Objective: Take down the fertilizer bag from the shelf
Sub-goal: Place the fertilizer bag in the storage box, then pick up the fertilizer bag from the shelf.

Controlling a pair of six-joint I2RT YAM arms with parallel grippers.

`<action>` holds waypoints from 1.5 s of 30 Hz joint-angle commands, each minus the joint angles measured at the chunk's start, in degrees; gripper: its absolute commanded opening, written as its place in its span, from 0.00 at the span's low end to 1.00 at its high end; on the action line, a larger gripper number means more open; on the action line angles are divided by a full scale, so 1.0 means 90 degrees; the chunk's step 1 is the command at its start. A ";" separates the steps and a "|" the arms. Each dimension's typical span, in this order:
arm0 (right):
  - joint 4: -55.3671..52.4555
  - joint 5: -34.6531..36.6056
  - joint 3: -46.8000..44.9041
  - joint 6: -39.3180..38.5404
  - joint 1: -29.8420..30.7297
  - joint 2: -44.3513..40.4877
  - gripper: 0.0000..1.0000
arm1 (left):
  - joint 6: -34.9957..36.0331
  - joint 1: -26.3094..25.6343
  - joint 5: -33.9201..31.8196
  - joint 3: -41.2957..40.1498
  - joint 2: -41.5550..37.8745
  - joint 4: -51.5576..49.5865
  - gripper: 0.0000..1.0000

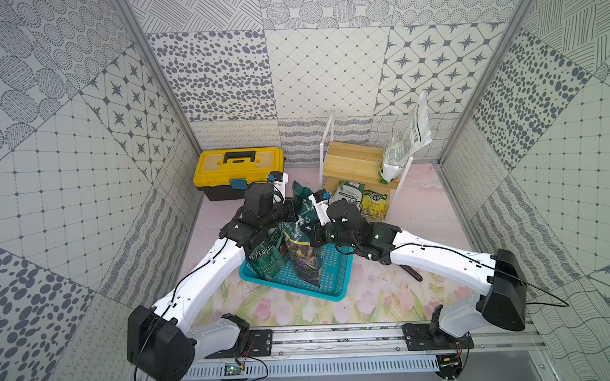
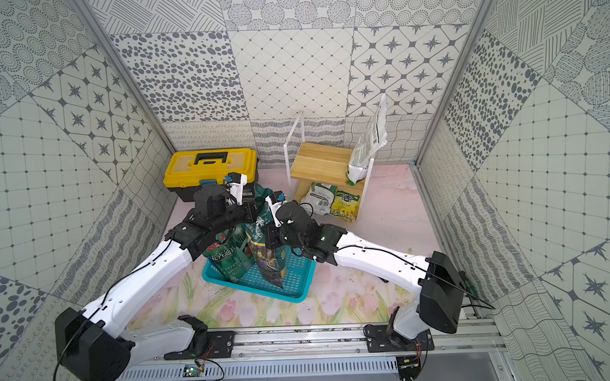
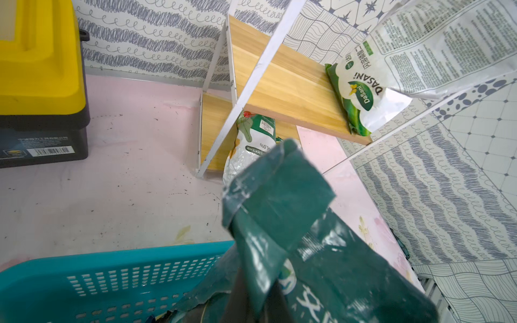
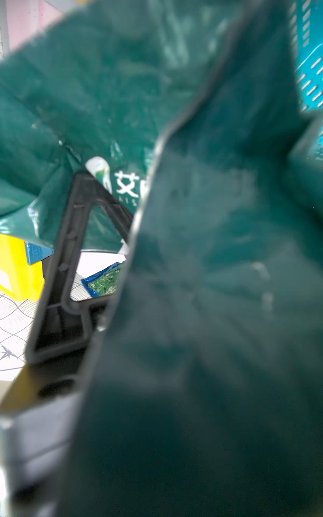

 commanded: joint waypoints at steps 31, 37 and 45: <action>-0.0115 -0.1951 0.0411 -0.0514 -0.0772 -0.1180 0.85 | 0.0106 0.0828 -0.0215 0.1260 -0.1029 -0.0346 1.00; -0.0136 -0.2426 0.0430 -0.0399 -0.1340 -0.1445 0.85 | -0.0126 0.0834 0.0217 0.1680 -0.0931 -0.0991 1.00; -0.0896 -0.1948 0.0123 -0.0076 -0.2267 -0.1834 0.84 | -0.0601 0.0768 0.1114 0.2048 -0.0974 -0.1415 0.98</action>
